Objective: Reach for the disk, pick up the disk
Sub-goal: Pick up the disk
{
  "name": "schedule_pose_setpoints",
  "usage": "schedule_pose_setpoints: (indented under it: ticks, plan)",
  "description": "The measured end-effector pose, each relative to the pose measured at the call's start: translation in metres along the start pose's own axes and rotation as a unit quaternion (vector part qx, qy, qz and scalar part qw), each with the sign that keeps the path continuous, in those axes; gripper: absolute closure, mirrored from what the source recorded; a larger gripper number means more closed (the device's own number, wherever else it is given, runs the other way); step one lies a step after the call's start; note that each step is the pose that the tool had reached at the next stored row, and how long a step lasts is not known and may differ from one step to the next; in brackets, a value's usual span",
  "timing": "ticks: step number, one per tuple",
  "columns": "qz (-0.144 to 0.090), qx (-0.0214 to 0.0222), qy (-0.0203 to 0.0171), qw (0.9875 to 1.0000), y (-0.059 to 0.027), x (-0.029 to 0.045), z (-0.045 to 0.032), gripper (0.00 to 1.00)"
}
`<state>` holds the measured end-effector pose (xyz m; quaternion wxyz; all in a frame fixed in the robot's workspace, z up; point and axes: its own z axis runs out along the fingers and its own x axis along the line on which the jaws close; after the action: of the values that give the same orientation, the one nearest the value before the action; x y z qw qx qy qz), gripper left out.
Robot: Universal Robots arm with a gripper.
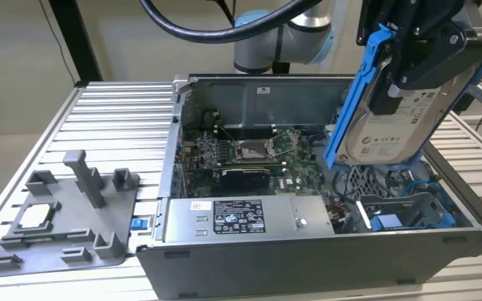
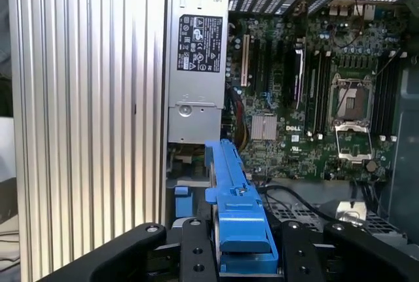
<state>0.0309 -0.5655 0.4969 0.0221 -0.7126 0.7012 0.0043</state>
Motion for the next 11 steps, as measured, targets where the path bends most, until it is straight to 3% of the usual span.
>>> schedule_pose_setpoints:
  ticks: [5,11]
  plan:
    - [0.000,-0.0003,0.0000,1.0000,-0.0080,0.0036,0.0006,1.00]
    - [0.000,-0.0003,0.0000,1.0000,-0.0279,0.0064,0.0013,1.00]
